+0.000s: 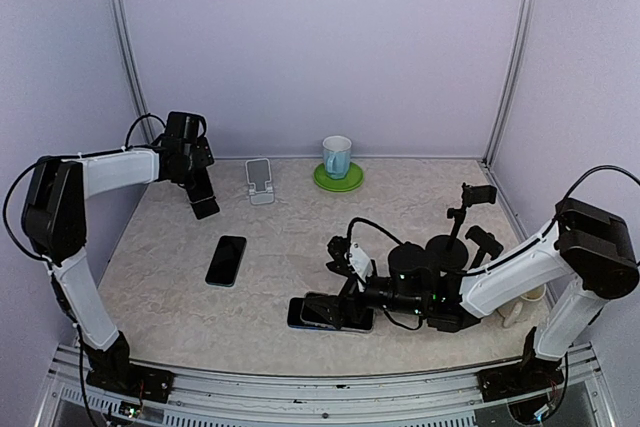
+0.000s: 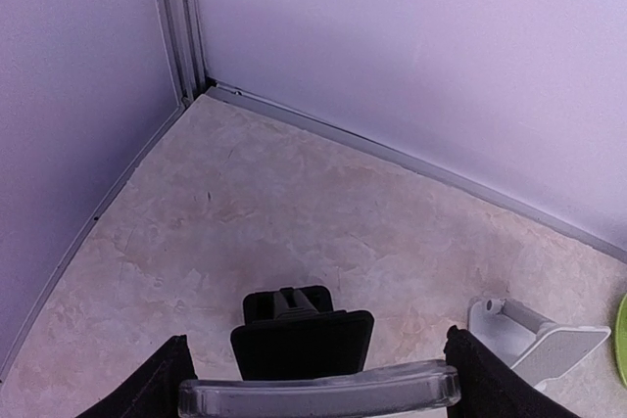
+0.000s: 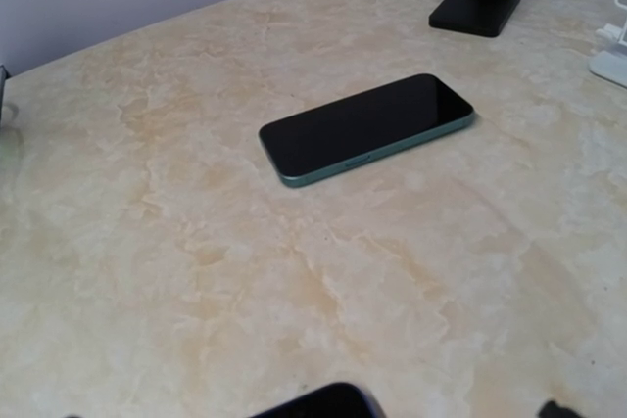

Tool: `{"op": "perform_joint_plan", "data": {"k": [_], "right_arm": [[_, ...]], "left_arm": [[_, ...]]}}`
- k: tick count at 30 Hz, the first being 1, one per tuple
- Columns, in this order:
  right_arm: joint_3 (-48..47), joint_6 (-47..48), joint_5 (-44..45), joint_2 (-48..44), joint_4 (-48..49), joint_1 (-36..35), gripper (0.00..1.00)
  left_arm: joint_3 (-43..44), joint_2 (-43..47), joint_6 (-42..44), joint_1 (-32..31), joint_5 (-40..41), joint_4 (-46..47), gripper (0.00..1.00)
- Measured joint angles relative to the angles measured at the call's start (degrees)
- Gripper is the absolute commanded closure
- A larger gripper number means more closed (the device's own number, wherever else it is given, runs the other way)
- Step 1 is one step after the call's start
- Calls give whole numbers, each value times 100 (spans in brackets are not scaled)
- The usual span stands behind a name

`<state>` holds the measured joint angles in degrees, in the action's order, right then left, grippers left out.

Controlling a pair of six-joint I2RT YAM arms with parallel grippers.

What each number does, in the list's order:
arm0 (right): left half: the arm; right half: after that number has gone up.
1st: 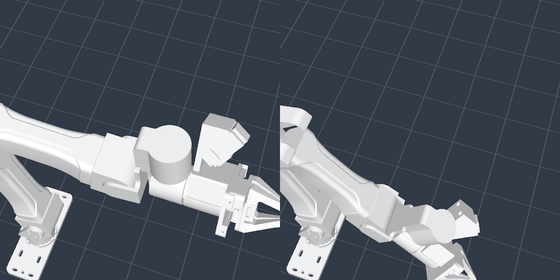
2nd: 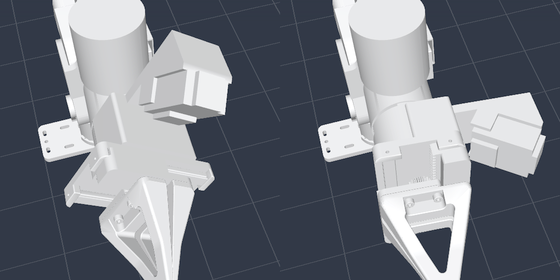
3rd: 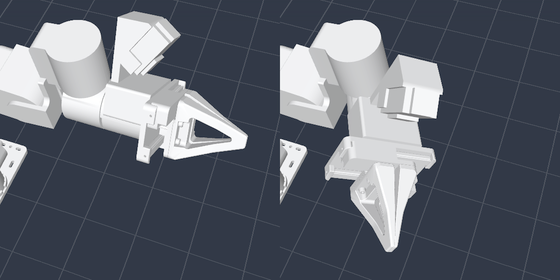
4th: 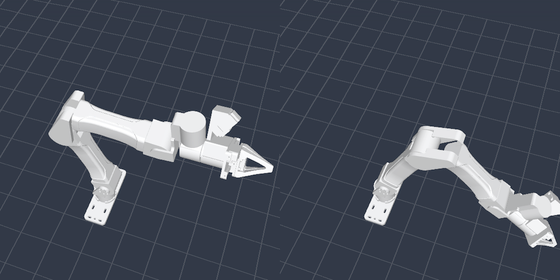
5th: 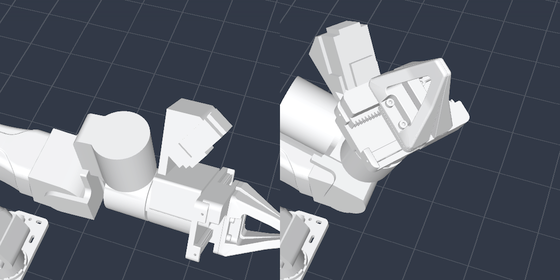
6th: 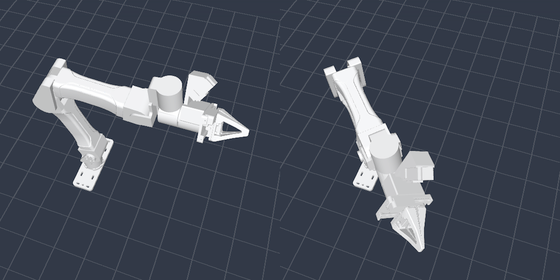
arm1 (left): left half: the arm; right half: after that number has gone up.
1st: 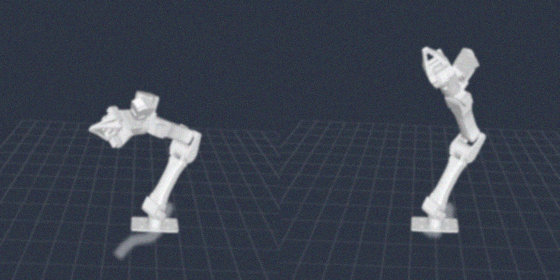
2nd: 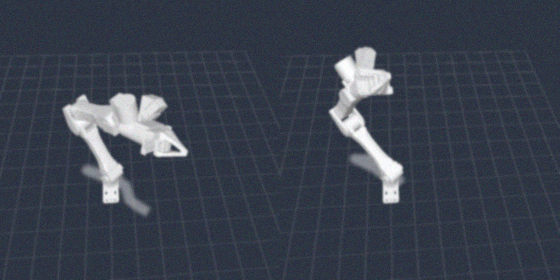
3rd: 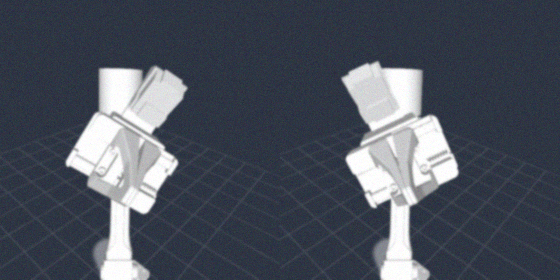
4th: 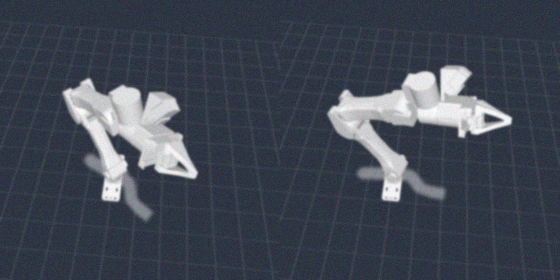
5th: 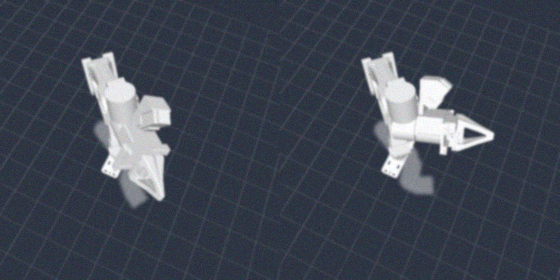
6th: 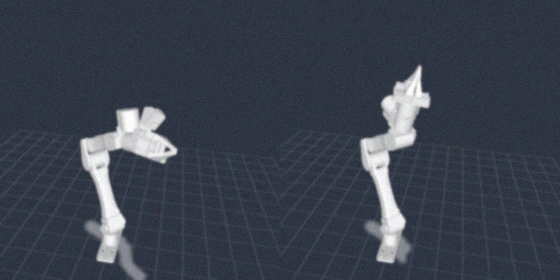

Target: Place the phone on the phone stand

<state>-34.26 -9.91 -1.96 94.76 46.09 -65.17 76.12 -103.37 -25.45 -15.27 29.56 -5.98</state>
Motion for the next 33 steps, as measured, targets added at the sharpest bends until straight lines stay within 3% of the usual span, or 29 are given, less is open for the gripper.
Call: {"op": "perform_joint_plan", "data": {"k": [11, 33], "right_arm": [[-48, 0, -4, 7, -31, 0, 0], [-52, 0, -42, 7, -39, 0, 0]], "left_arm": [[96, -111, -2, 20, -22, 11, 39], [304, -302, -2, 72, 33, -17, 29]]}}
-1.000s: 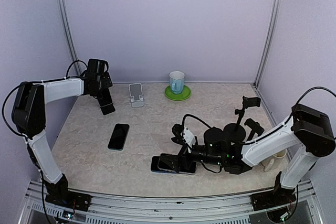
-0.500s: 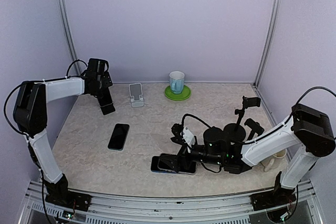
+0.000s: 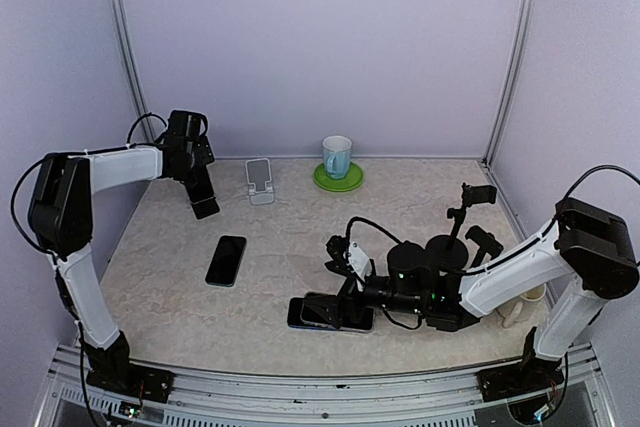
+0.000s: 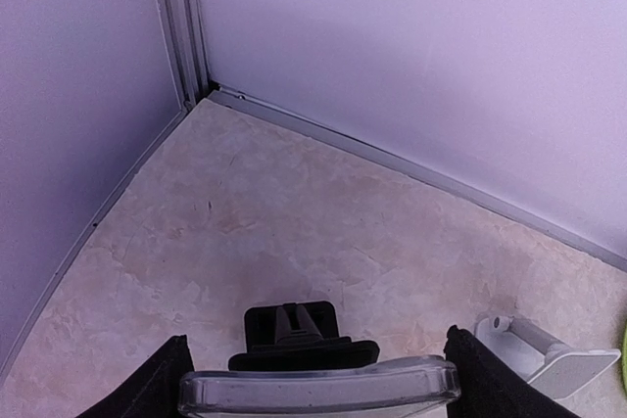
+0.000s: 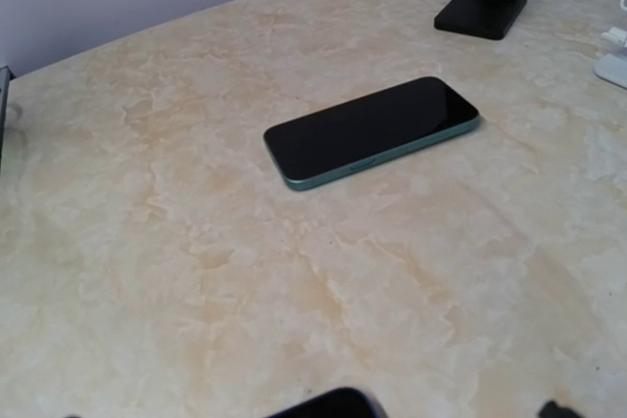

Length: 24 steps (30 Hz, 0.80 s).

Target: Place the phone on the phone stand

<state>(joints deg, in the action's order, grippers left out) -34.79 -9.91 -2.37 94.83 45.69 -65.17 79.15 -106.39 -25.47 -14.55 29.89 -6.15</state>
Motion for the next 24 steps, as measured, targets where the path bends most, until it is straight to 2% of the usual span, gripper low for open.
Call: {"op": "perform_joint_plan", "data": {"k": [24], "right_arm": [[0, 0, -7, 0, 0, 0, 0]], "left_arm": [[195, -243, -59, 166, 55, 0, 23]]}}
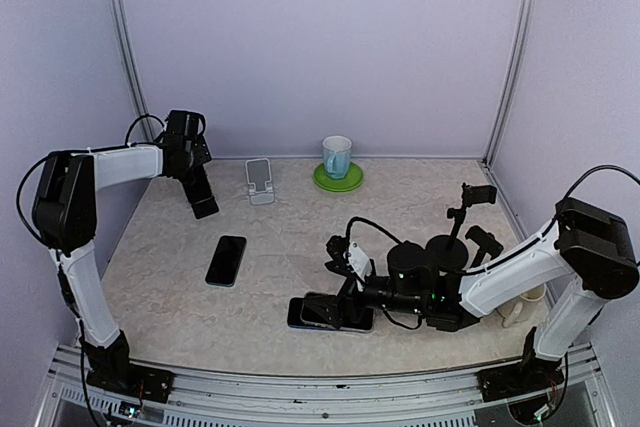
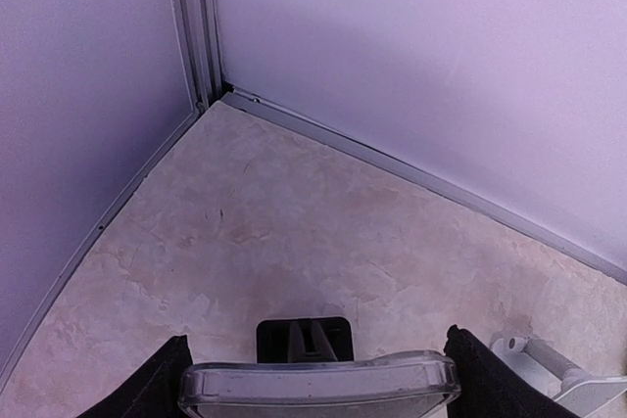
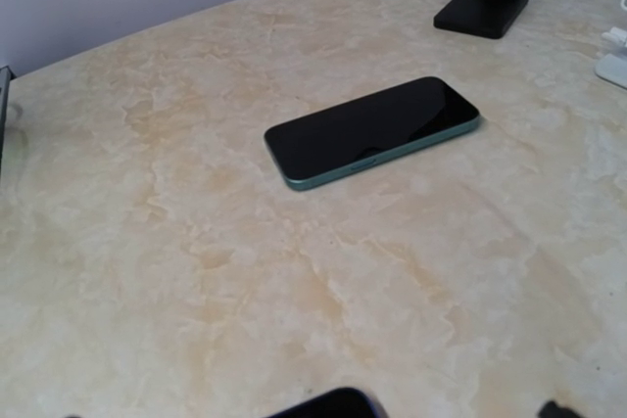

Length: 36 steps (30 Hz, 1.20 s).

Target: Place the phone on the phone stand

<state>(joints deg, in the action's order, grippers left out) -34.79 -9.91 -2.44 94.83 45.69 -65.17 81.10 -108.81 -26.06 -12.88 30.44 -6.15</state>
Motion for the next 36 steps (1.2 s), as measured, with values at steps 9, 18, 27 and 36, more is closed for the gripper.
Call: {"op": "perform_joint_plan", "data": {"k": [9, 18, 27, 36], "right_arm": [[0, 0, -13, 2, 0, 0, 0], [0, 0, -15, 2, 0, 0, 0], [0, 2, -13, 2, -2, 0, 0], [-20, 2, -13, 24, -11, 0, 0]], "left_arm": [[55, -55, 2, 7, -4, 11, 18], [205, -208, 48, 39, 0, -28, 13], [258, -271, 68, 48, 0, -111, 10], [262, -321, 72, 48, 4, -133, 5]]}}
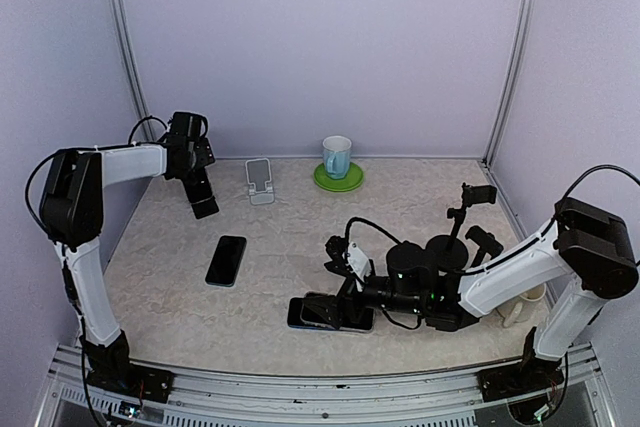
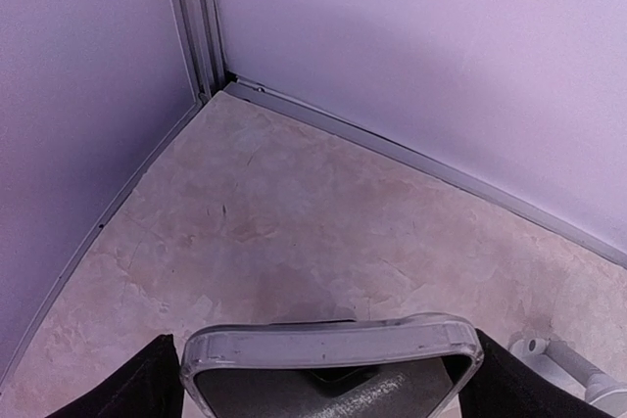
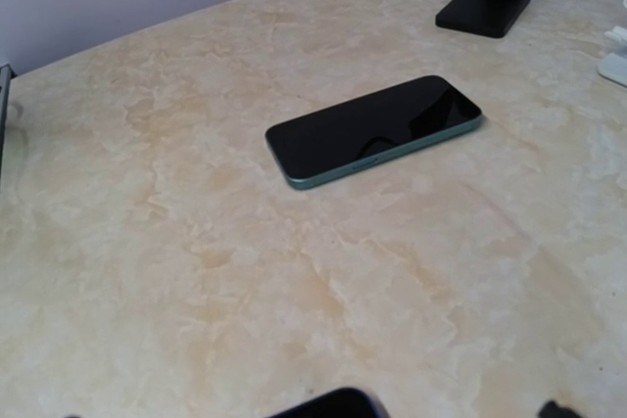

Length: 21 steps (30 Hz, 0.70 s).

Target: Place the phone on the phone stand

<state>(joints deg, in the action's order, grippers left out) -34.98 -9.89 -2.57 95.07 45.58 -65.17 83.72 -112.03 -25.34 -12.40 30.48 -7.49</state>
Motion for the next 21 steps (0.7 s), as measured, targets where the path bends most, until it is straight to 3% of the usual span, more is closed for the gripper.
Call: {"op": "perform_joint_plan", "data": {"k": [21], "right_arm": [[-4, 15, 0, 9, -33, 0, 0]], "left_arm": [[107, 59, 9, 2, 114, -127, 1]]}}
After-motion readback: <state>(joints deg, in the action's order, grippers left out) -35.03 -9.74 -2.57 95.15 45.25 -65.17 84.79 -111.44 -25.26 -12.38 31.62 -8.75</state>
